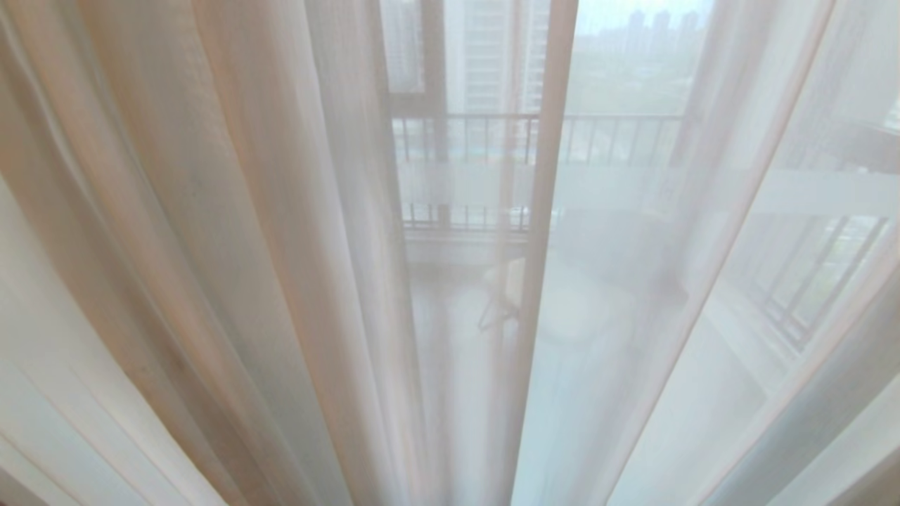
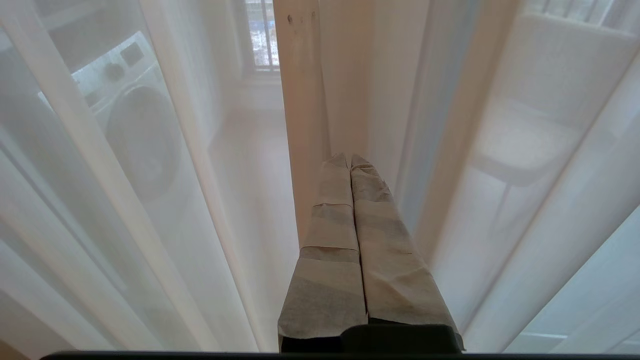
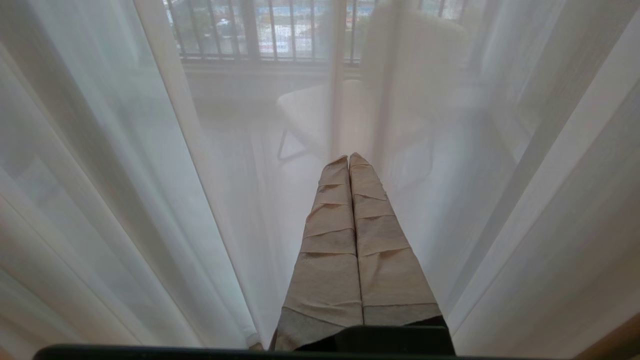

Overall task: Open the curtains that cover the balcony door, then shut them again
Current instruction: Close the outer curtains on both sides

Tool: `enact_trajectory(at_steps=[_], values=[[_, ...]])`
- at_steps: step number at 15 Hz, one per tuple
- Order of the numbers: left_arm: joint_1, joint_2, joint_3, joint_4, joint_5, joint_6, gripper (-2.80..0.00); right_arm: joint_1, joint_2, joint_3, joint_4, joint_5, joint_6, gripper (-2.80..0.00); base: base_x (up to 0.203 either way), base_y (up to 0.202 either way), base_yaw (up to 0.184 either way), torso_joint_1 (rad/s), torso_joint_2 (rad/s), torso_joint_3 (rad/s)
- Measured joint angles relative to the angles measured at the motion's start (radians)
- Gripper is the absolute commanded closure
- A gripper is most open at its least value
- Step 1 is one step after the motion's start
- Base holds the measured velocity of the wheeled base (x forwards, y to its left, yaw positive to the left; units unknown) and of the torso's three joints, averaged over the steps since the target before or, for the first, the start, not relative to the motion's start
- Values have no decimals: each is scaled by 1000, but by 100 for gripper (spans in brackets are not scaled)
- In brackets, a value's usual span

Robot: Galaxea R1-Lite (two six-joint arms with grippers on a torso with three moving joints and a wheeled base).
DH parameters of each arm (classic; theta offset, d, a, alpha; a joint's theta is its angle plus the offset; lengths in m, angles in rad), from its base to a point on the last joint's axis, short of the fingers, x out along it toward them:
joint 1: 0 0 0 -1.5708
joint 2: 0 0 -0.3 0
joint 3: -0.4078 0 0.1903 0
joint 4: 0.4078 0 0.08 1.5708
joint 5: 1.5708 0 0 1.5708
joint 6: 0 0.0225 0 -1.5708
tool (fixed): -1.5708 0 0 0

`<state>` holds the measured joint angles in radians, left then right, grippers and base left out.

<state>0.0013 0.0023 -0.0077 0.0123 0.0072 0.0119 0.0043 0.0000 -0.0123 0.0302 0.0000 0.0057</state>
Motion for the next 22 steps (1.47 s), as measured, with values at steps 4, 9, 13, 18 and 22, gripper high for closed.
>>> enact_trajectory(at_steps=[4, 9, 13, 18, 22], values=[[0, 0, 0, 1, 1, 0, 0, 0, 0, 0, -1, 0, 0, 0, 3, -72, 8, 1, 2, 3], [0, 0, 0, 0, 0, 0, 0, 0, 0, 0, 1, 0, 3, 0, 0, -188, -8, 2, 1, 3], [0, 0, 0, -1, 0, 0, 0, 0, 0, 0, 1, 0, 4, 0, 1, -188, -106, 7, 1, 3], [0, -1, 0, 0, 0, 0, 0, 0, 0, 0, 0, 0, 5, 0, -1, -191, -67, 2, 5, 3], [0, -1, 0, 0, -1, 0, 0, 0, 0, 0, 0, 0, 5, 0, 0, -189, -1, 0, 2, 2]])
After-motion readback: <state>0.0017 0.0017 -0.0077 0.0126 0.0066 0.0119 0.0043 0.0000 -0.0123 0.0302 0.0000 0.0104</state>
